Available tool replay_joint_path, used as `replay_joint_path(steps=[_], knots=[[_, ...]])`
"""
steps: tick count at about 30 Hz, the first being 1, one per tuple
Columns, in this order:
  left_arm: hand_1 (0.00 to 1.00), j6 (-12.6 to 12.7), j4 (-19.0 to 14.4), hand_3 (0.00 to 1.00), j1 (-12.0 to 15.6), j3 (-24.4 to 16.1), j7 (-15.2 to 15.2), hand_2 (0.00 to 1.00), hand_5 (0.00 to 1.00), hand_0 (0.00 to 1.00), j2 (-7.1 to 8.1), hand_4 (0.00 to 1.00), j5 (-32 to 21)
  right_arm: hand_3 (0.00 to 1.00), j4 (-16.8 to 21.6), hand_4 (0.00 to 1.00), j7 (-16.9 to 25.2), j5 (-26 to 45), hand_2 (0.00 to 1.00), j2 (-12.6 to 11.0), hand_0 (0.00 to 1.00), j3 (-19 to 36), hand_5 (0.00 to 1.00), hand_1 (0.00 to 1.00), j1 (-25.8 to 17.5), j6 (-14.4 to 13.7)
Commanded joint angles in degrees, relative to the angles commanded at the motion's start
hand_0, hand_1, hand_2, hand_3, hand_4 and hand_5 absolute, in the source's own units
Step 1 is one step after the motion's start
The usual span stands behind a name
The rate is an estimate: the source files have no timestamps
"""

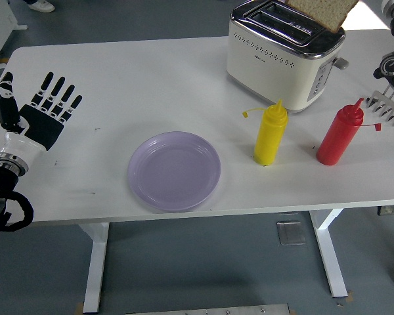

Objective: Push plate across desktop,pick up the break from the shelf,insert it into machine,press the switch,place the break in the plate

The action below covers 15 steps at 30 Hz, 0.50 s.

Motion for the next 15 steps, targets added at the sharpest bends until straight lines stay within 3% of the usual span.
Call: replay_joint_path(steps=[15], knots=[[0.762, -0.08, -1.28, 0.719, 1.39, -3.05, 0.52, 0.715, 0.998, 0.839, 0.97, 0.792, -1.22, 0.416, -11.55, 0.165, -1.99, -0.10, 0.455, 8.30, 0.392, -6.14, 0.002, 0.456, 7.67, -1.27]])
